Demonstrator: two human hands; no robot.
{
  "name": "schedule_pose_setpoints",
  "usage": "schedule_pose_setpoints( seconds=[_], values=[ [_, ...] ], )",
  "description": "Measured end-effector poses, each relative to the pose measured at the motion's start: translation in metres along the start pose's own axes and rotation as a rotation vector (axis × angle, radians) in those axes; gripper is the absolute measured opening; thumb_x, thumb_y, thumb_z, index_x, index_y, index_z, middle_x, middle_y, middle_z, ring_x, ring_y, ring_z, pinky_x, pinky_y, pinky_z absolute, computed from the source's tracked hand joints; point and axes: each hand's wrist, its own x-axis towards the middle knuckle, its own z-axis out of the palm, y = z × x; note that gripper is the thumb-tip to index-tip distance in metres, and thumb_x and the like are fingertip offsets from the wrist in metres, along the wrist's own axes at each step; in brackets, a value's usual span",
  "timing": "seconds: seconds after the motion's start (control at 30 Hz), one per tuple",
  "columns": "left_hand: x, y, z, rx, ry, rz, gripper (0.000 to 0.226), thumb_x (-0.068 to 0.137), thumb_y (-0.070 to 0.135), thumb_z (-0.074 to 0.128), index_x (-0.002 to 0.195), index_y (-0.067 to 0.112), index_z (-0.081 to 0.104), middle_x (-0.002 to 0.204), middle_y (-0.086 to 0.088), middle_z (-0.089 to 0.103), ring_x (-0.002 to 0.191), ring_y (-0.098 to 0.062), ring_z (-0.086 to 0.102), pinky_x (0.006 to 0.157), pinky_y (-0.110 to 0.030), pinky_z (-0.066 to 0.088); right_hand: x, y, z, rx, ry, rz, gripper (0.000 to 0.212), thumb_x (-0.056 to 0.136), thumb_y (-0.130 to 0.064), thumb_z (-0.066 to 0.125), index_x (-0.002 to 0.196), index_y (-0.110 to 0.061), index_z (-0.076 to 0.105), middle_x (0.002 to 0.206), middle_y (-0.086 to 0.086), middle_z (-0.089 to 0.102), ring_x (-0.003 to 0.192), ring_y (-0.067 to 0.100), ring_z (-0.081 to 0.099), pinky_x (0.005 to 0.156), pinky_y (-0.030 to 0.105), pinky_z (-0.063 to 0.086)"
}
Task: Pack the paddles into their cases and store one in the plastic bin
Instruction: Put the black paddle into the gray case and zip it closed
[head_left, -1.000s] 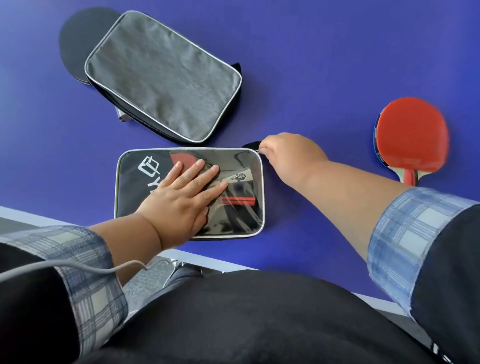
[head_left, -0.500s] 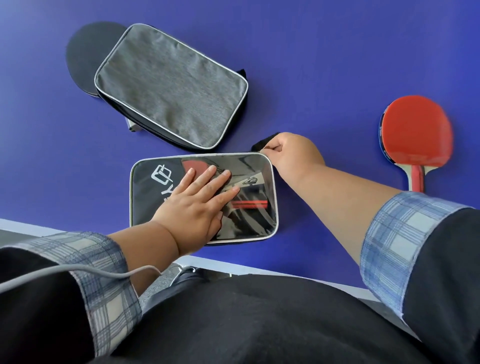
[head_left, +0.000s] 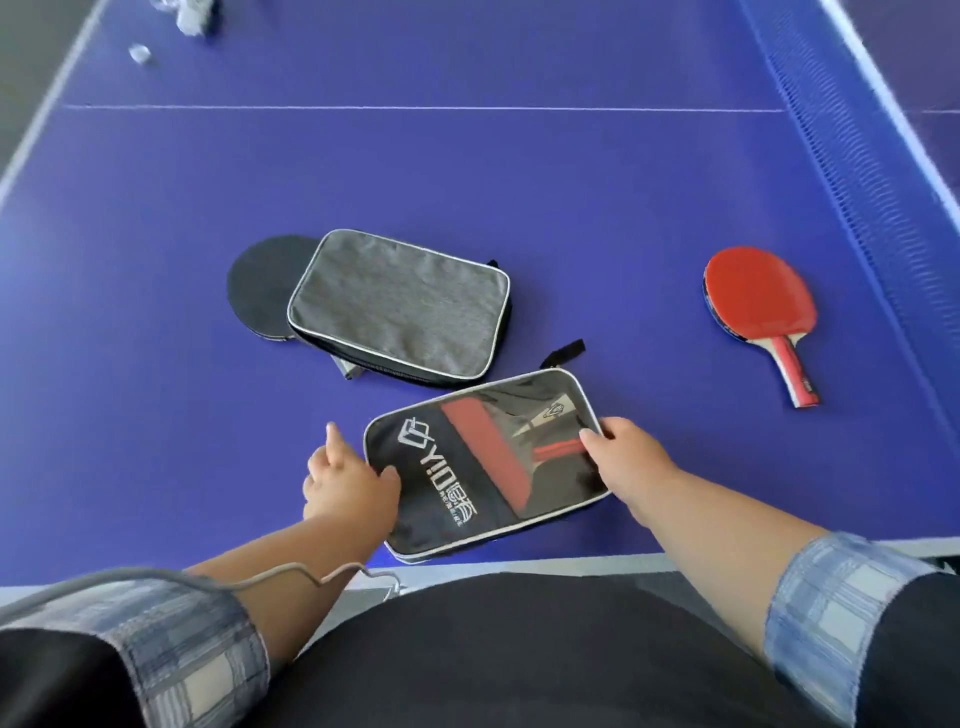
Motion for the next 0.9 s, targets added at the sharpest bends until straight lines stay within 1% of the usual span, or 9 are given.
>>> schedule_pose_setpoints(
  seconds=[0.1,0.2,0.27,0.47,0.53,0.63,0.77,0.83,0.9],
  values=[
    [0.007,-0.006,-0.01,-0.037,-0.227,-0.015,0.053,0.089,0.036,0.062,0.132,0.011,0.044,0.127,-0.017,0.052,0.101,-0.035,0.059,0.083,-0.039,0.051,-0.007,-0.006,0.01,0.139,0.039,0.055,0.023,0.095,-0.034,0.054,0.114,-0.027,0.064,0.102,0.0,0.067,0.096,0.023,0.063,0.088,0.04,0.053],
    [0.005,-0.007,-0.016,-0.168,-0.306,0.016,0.048,0.085,0.037,0.066,0.124,0.018,0.045,0.117,-0.012,0.058,0.094,-0.032,0.064,0.079,-0.045,0.06,-0.017,-0.008,0.014,0.269,0.07,0.122,0.029,0.091,-0.033,0.058,0.119,-0.027,0.057,0.104,0.002,0.065,0.096,0.023,0.062,0.084,0.038,0.052],
    [0.001,-0.006,-0.019,-0.248,-0.36,0.056,0.047,0.085,0.032,0.067,0.124,0.021,0.044,0.114,-0.009,0.06,0.096,-0.032,0.066,0.077,-0.05,0.061,-0.026,-0.005,0.009,0.347,0.072,0.168,0.038,0.087,-0.038,0.062,0.121,-0.028,0.05,0.103,0.002,0.064,0.099,0.023,0.062,0.089,0.04,0.052],
    [-0.016,0.025,-0.025,-0.21,-0.453,0.258,0.043,0.086,0.027,0.063,0.122,0.038,0.041,0.107,0.001,0.064,0.099,-0.032,0.067,0.081,-0.053,0.06,-0.064,0.02,-0.025,0.54,0.099,0.247,0.08,0.064,-0.072,0.067,0.131,-0.039,0.039,0.118,-0.002,0.061,0.109,0.024,0.06,0.099,0.047,0.049],
    [-0.023,0.047,-0.022,-0.232,-0.447,0.34,0.043,0.09,0.024,0.062,0.124,0.043,0.042,0.106,0.006,0.066,0.098,-0.026,0.066,0.083,-0.05,0.059,-0.076,0.032,-0.038,0.601,0.116,0.233,0.064,0.076,-0.069,0.063,0.13,-0.039,0.047,0.121,-0.005,0.061,0.114,0.022,0.057,0.102,0.045,0.045],
    [-0.038,0.09,-0.014,-0.189,-0.349,0.478,0.032,0.093,0.022,0.061,0.122,0.034,0.052,0.1,0.006,0.066,0.095,-0.023,0.064,0.084,-0.04,0.054,-0.09,0.049,-0.057,0.741,0.213,0.234,0.046,0.083,-0.061,0.06,0.121,-0.036,0.055,0.115,-0.007,0.064,0.111,0.021,0.059,0.1,0.043,0.047],
    [-0.061,0.156,0.009,-0.121,-0.269,0.624,0.027,0.092,0.024,0.061,0.119,0.025,0.06,0.099,0.004,0.069,0.087,-0.019,0.063,0.077,-0.034,0.049,-0.096,0.08,-0.084,0.899,0.351,0.3,0.053,0.08,-0.059,0.061,0.128,-0.04,0.051,0.113,-0.007,0.065,0.108,0.022,0.061,0.1,0.047,0.049],
    [-0.075,0.192,0.023,-0.104,-0.302,0.671,0.031,0.092,0.025,0.059,0.123,0.029,0.058,0.1,0.007,0.068,0.086,-0.016,0.062,0.071,-0.033,0.047,-0.097,0.098,-0.1,0.987,0.394,0.321,0.054,0.079,-0.057,0.063,0.129,-0.041,0.05,0.114,-0.006,0.067,0.106,0.021,0.063,0.1,0.047,0.05],
    [-0.087,0.23,0.041,-0.117,-0.369,0.67,0.037,0.093,0.028,0.059,0.128,0.039,0.053,0.105,0.009,0.066,0.093,-0.019,0.062,0.075,-0.036,0.053,-0.093,0.118,-0.117,1.082,0.444,0.324,0.053,0.08,-0.053,0.065,0.129,-0.042,0.049,0.113,-0.007,0.068,0.106,0.02,0.064,0.099,0.048,0.05]
  ],
)
